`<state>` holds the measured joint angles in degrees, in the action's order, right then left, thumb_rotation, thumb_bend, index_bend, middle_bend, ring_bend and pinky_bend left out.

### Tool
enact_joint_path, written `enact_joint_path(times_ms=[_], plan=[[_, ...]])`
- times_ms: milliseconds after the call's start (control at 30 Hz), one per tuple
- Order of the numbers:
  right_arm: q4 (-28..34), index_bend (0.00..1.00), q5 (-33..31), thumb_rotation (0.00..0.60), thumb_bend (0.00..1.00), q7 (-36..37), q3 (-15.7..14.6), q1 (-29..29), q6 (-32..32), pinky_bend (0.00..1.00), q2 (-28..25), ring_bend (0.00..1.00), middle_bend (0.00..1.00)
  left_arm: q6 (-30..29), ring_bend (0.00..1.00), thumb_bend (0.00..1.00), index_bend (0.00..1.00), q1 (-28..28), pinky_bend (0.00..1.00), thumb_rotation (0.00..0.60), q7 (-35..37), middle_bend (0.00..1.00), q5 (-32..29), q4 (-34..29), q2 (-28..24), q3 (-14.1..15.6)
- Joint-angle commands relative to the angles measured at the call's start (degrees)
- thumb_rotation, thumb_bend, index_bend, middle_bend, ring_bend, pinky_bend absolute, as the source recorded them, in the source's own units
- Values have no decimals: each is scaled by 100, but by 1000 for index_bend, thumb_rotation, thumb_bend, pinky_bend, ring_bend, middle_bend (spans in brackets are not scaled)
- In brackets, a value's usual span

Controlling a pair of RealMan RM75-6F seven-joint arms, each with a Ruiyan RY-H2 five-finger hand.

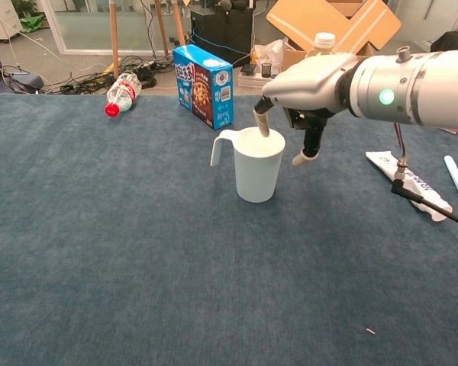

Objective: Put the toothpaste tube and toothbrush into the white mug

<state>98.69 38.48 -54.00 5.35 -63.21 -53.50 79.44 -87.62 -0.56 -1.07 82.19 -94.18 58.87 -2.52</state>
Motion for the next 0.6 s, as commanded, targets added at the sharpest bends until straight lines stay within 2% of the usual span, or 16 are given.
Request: enact_joint_path(times_ms=[33,367,600], plan=[[-112,381,-25,600,104,49,-26,-58,5,1000,120,1000,1000,-1,306,0,425,5,352,600,14,402,0,8,-3,-3],[-410,406,-94,600,114,123,-105,-178,21,1000,379,1000,1000,24,307,0,425,6,352,600,58,402,6,16,-13,-2],[-688,449,-174,600,191,195,-153,-233,98,1000,560,1000,1000,37,307,0,425,10,352,600,74,403,3,8,-18,-1]])
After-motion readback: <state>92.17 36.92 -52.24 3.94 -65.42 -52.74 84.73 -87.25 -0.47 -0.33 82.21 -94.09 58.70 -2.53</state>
